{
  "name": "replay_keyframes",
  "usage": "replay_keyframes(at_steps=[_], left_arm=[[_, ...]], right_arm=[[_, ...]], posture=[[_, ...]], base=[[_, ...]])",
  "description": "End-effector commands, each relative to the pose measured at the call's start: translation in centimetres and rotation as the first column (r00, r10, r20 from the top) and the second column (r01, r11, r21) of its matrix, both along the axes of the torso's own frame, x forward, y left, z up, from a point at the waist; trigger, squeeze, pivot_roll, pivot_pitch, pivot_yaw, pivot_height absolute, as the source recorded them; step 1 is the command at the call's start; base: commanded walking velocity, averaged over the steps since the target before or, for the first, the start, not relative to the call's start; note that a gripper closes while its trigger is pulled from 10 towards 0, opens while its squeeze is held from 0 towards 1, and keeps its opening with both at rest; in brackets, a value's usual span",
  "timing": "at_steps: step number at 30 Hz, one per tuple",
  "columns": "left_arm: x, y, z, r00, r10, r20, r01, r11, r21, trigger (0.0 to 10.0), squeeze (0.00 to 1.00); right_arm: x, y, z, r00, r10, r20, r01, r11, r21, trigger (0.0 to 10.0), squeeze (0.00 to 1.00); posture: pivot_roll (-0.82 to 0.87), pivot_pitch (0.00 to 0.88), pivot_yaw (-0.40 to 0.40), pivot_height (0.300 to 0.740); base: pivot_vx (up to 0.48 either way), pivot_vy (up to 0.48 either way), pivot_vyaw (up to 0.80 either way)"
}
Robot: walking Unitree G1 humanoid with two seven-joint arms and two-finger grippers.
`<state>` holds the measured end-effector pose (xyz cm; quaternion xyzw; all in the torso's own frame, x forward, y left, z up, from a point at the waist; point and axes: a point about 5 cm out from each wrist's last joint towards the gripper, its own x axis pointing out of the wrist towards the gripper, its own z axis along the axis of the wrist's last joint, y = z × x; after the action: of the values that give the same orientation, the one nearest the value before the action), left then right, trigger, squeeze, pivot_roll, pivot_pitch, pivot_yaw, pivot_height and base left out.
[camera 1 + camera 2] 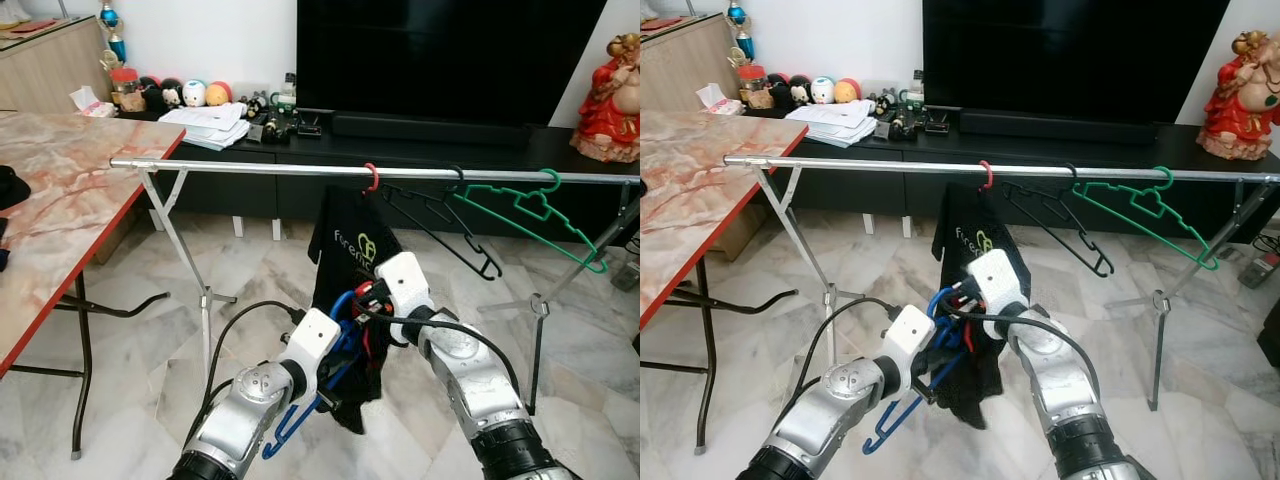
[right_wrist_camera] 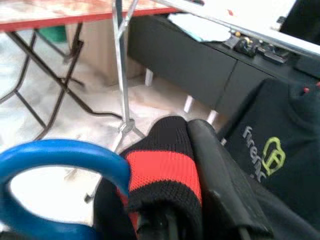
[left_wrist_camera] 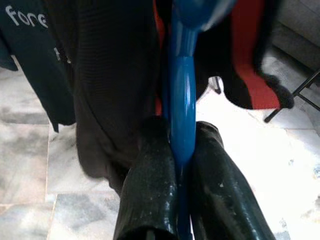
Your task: Hang hanger
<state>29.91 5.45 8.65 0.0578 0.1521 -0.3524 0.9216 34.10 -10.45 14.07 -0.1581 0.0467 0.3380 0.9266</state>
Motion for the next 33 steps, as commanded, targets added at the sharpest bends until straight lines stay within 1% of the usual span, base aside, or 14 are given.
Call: replay_keyframes(at_steps=[1,3,5,6,8,14,19,20,21,22,26,28,29,33], left_arm=[[0.0,-0.4,0.1,1.000,-0.002,0.001,0.002,1.000,-0.016,10.0,0.00],[0.5,-0.1,0.4,0.999,0.052,0.015,-0.052,0.998,-0.034,10.0,0.00],[1.0,0.3,0.7,0.994,0.104,0.029,-0.102,0.993,-0.054,10.0,0.00],[1.0,0.3,0.7,0.994,0.104,0.029,-0.102,0.993,-0.054,10.0,0.00],[1.5,0.8,1.2,0.988,0.149,0.039,-0.145,0.985,-0.093,10.0,0.00],[1.4,1.0,1.1,0.989,0.142,0.034,-0.138,0.986,-0.093,10.0,0.00],[1.2,0.5,1.1,0.991,0.131,0.032,-0.126,0.986,-0.111,10.0,0.00],[1.2,0.5,1.1,0.991,0.132,0.033,-0.127,0.985,-0.113,10.0,0.00],[1.2,0.4,1.1,0.990,0.134,0.034,-0.130,0.985,-0.116,10.0,0.00],[1.3,0.5,1.1,0.989,0.146,0.038,-0.141,0.983,-0.121,10.0,0.00],[1.7,0.7,1.5,0.981,0.185,0.059,-0.175,0.975,-0.139,10.0,0.00],[2.2,1.1,1.8,0.970,0.230,0.074,-0.217,0.964,-0.153,10.0,0.00],[2.2,1.1,1.8,0.970,0.230,0.074,-0.217,0.964,-0.153,10.0,0.00],[2.6,1.3,2.1,0.961,0.265,0.085,-0.247,0.953,-0.173,10.0,0.00]], right_arm=[[-0.7,0.9,-0.2,0.997,0.077,0.001,-0.077,0.996,-0.040,10.0,0.00],[-1.1,0.8,-0.8,0.995,0.093,-0.022,-0.094,0.993,-0.075,10.0,0.00],[-0.9,0.1,-1.4,0.998,0.041,-0.038,-0.045,0.992,-0.119,10.0,0.00],[-0.9,0.1,-1.4,0.998,0.041,-0.038,-0.045,0.992,-0.119,10.0,0.00],[-0.5,-1.1,-1.7,0.996,-0.055,-0.065,0.046,0.990,-0.137,10.0,0.00],[-0.8,-1.4,-1.4,0.996,-0.048,-0.074,0.038,0.991,-0.131,10.0,0.00],[-0.9,-0.9,-1.2,0.996,-0.024,-0.080,0.014,0.993,-0.115,10.0,0.00],[-0.9,-0.7,-1.1,0.997,-0.015,-0.078,0.006,0.994,-0.110,10.0,0.69],[-1.0,-0.5,-0.8,0.997,-0.001,-0.074,-0.006,0.995,-0.097,10.0,1.00],[-1.2,-0.1,-0.5,0.997,0.029,-0.072,-0.035,0.996,-0.080,10.0,1.00],[-1.5,-0.2,-0.7,0.995,0.036,-0.092,-0.047,0.993,-0.112,10.0,1.00],[-2.0,-0.4,-1.4,0.991,0.054,-0.121,-0.073,0.984,-0.160,10.0,1.00],[-2.0,-0.4,-1.4,0.991,0.054,-0.121,-0.073,0.984,-0.160,10.0,1.00],[-2.7,-0.8,-2.2,0.987,0.057,-0.153,-0.092,0.967,-0.239,10.0,1.00]], posture=[[0.06,0.000,-0.022,0.740],[0.06,0.000,-0.024,0.740],[0.06,0.000,-0.025,0.740],[0.06,0.000,-0.025,0.740],[0.06,0.000,-0.025,0.740],[0.06,0.000,-0.026,0.740],[0.07,0.000,-0.036,0.740],[0.07,0.000,-0.037,0.740],[0.07,0.000,-0.037,0.740],[0.07,0.000,-0.039,0.740],[0.07,0.000,-0.044,0.740],[0.07,0.000,-0.048,0.740],[0.07,0.000,-0.048,0.740],[0.06,0.000,-0.047,0.740]], base=[[0.000,0.000,0.00],[0.000,0.000,0.00],[0.000,0.000,0.00],[0.000,0.000,0.00],[0.000,0.000,0.00],[0.000,0.000,0.00],[0.000,0.000,0.00],[0.000,0.000,0.00],[0.000,0.000,0.00],[0.000,0.000,0.00],[0.000,0.000,0.00],[0.000,0.000,0.00],[0.000,0.000,0.00],[0.000,0.000,0.00]])
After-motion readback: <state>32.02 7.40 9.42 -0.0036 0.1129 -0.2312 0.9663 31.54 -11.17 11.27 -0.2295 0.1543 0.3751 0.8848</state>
